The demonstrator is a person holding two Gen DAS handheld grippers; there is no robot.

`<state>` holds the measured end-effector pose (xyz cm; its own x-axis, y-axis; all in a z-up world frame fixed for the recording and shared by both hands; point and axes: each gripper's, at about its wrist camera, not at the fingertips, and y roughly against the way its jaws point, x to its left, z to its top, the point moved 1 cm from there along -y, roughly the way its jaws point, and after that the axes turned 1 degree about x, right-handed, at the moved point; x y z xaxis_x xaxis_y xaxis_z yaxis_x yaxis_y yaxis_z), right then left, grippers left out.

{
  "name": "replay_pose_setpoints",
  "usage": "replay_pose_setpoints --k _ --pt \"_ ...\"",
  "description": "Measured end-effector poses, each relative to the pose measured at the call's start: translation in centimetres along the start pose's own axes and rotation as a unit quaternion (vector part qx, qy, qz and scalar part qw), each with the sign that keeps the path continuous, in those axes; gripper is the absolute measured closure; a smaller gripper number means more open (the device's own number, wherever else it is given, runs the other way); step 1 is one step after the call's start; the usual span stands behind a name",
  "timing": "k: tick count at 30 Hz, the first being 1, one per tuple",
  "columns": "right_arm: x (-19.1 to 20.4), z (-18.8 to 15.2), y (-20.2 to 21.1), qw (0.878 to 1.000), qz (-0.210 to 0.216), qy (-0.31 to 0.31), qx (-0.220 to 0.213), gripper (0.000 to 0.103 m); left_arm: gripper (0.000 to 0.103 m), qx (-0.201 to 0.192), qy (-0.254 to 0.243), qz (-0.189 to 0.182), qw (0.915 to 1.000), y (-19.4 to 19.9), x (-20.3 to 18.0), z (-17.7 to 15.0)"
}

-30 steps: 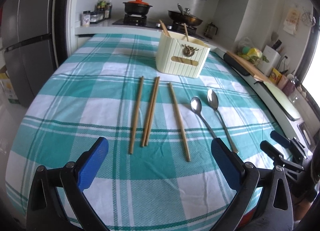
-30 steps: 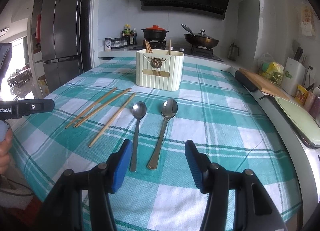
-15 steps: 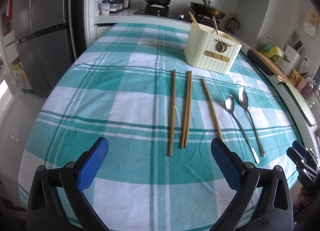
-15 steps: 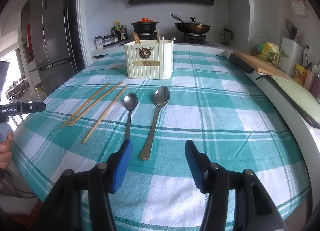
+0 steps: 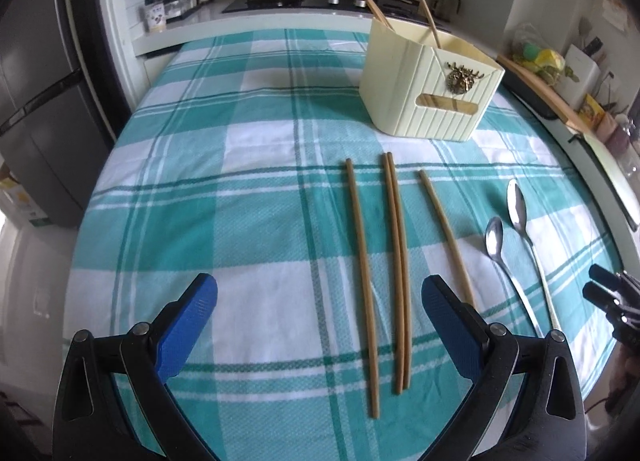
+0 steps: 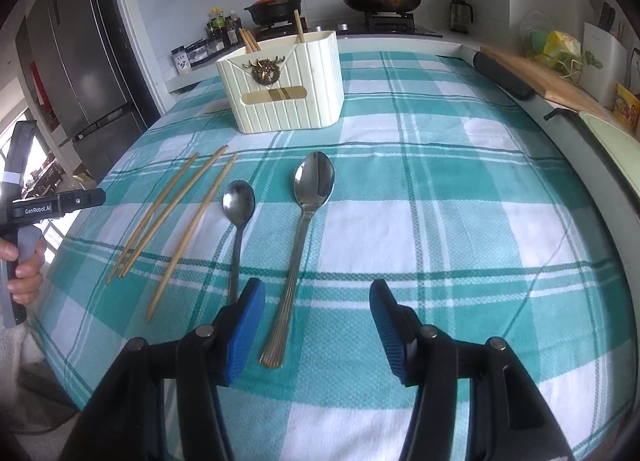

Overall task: Organize utensils
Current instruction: 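Lower the left tool onto a wooden chopstick and close while the right tool grasps the large spoon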

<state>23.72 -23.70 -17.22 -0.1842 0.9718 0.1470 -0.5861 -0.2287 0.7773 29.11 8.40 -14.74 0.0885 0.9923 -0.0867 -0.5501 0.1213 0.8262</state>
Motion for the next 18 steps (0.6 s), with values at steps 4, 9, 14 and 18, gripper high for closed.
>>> replay_pose_setpoints --k 4,9,14,18 --pt "0.5 1.6 -2.5 1.0 0.0 -0.006 0.006 0.047 0.001 0.011 -0.008 -0.004 0.9999 -2.6 -0.5 2.0" --pt "0.6 2.4 -4.7 1.0 -0.016 -0.007 0.014 0.047 0.002 0.031 -0.016 0.018 0.9992 -6.3 -0.6 3.3" --pt "0.9 2.9 -6.4 0.999 -0.02 -0.008 0.027 0.047 0.002 0.042 -0.024 0.032 0.9983 -8.5 -0.6 3.5" --pt "1.5 3.7 -8.1 0.999 -0.041 0.008 0.029 0.047 0.002 0.046 -0.042 0.044 0.997 -9.6 -1.4 3.8"
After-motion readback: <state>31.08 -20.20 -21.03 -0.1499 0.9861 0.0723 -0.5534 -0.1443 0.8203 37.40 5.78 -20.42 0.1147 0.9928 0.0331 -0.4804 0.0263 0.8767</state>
